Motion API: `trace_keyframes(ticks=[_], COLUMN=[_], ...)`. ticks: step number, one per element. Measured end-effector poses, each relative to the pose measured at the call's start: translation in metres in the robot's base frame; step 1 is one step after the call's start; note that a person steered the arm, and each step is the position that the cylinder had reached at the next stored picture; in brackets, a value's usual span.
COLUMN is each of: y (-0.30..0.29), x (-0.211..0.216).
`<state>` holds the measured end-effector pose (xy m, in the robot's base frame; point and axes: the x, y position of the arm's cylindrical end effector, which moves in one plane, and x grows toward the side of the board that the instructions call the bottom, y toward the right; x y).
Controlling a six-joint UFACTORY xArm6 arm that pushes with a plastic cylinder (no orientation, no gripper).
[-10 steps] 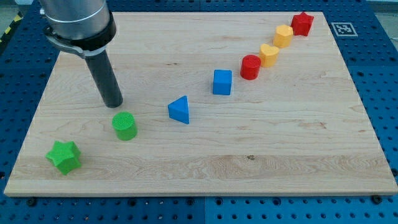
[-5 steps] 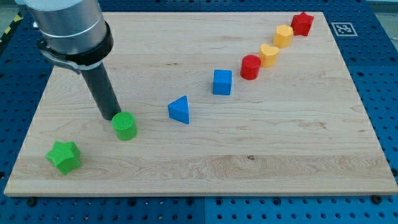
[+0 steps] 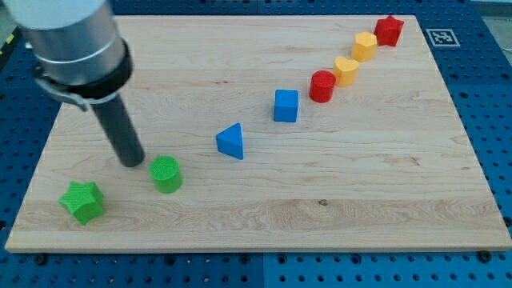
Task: Adjust the green blocks to form a diagonal line
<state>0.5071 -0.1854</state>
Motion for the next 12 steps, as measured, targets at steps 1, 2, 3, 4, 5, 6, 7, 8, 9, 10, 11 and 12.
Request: trace_keyframes(ticks=[1, 2, 3, 4, 5, 6, 7, 8, 9, 10, 11, 12], y=[-0.029, -0.033, -0.033, -0.033, -0.033, -0.033, -0.033, -0.033, -0.033, -0.037, -0.047, -0.060], x=[0.002, 0.010, 0.021, 0.024, 0.024, 0.031, 0.037, 0.037, 0.037, 0.035, 0.018, 0.003])
